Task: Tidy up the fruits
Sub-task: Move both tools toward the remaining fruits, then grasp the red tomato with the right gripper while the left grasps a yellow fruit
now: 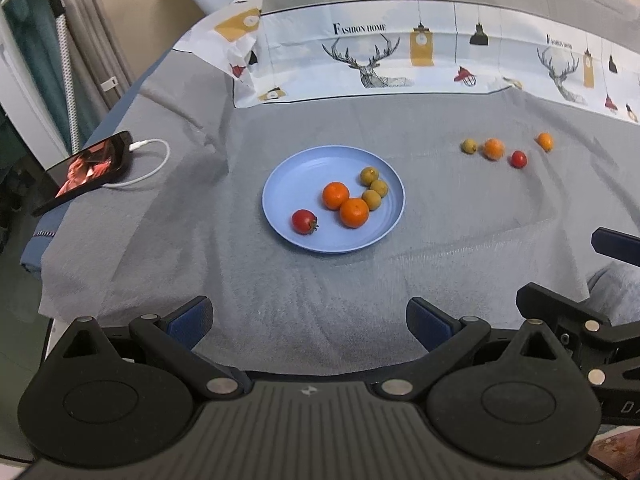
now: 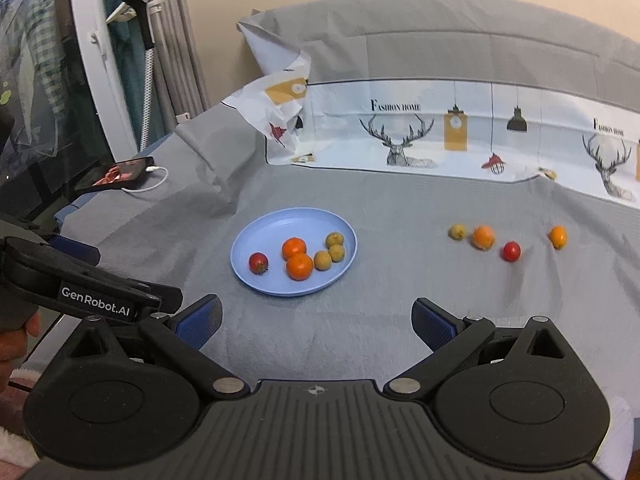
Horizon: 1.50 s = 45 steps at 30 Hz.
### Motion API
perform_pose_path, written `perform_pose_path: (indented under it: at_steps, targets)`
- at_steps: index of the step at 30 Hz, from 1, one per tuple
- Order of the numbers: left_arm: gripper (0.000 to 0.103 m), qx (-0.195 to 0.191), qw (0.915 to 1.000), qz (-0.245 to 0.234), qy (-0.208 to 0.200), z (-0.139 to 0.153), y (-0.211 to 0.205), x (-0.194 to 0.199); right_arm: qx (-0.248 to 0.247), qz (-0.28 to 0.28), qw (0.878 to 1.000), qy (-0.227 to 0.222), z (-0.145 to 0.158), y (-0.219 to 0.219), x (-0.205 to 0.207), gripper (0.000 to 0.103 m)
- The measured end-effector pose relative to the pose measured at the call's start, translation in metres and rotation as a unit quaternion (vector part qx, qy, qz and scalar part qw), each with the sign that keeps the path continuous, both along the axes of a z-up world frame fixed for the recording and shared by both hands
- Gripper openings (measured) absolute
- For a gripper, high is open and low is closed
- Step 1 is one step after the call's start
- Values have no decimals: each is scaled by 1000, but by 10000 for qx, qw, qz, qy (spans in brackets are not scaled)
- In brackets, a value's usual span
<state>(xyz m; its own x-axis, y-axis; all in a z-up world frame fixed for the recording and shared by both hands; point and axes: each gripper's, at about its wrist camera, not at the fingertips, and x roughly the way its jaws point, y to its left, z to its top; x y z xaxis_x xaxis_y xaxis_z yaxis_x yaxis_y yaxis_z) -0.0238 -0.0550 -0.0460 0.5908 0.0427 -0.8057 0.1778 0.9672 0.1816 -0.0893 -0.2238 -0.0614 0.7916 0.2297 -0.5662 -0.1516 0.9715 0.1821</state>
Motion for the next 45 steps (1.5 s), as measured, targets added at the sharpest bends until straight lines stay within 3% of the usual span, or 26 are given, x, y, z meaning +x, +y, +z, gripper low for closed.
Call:
perform_pose_path:
  at_steps: [7,14,25,29,34,39,42,43,44,45]
  targets:
    - [103,238,9995,-197,20,-10,-27,24,183,-255,9994,151,-15,-23,15,100]
    - [103,331,9972,-650,177,-23,-79,68,284,-973,9944,308,-37,-73,35,100]
    - [103,273,9842,-1736,212,-71,-193,194,-592,-1861,9804,268,-92,-163,120,100]
    - [103,259,9762,-2109,429,-111,-230,248,-927,-1836,9782,297,-122,-187,168,100]
    - [103,348,9635,-2575,644,-157,-259,294,-1243,-1408,9821,173,-158,-196,225,100]
    - [103,382,9563,-2777,836,-188,-272,323,-922,-1218,9876,358,-193,-209,253,101]
    - [102,209,9541,-2857,875,-193,-277,332,-698,-1168,9904,231,-197,-216,251,102]
    - [100,152,9549,-2840,852,-192,-277,332,-733,-1155,9904,193,-197,-215,251,102]
    - [86,46,9555,-2832,824,-190,-276,332,-739,-1143,9905,175,-197,-214,251,101]
    - [62,-93,9538,-2867,894,-187,-277,331,-735,-1127,9908,133,-196,-214,249,88]
